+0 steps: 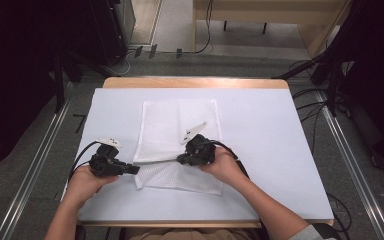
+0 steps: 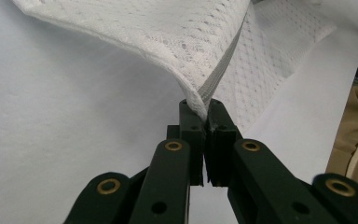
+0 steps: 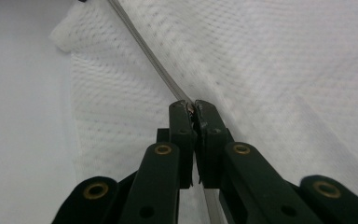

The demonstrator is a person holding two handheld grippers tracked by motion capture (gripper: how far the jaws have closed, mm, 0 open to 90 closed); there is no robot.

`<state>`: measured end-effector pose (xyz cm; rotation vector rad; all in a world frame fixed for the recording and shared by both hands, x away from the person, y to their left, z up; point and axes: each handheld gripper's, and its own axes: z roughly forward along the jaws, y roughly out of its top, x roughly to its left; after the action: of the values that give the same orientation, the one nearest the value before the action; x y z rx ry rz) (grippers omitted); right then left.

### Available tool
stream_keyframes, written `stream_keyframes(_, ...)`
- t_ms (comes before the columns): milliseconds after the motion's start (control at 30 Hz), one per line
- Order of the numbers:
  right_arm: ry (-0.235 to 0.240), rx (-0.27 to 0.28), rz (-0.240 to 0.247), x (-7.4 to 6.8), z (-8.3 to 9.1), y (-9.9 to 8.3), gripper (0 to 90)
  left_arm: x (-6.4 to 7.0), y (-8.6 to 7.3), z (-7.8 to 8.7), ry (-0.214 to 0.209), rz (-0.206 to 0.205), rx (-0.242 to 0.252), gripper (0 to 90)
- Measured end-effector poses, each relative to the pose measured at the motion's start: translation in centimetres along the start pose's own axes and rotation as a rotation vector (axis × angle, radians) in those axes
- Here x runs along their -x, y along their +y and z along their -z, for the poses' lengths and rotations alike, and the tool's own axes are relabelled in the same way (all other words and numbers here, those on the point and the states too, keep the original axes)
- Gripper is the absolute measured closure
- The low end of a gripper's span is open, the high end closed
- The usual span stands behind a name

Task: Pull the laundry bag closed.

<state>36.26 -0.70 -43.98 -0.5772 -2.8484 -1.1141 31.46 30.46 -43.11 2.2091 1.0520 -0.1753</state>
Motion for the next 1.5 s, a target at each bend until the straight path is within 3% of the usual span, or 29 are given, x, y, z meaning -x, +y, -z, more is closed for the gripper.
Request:
stream_keyframes(100, -0.007, 0.001, -0.026, 0.5, 0.6, -0.7, 88.4, 0.0, 0.0, 0.0, -0.001, 0.003, -0.002, 88.2)
stream_keyframes(1500, -0.027, 0.008, -0.115, 2.2, 4.2, -4.4, 88.3, -0.3, -0.4, 0.3, -0.015, 0.007, -0.006, 87.9)
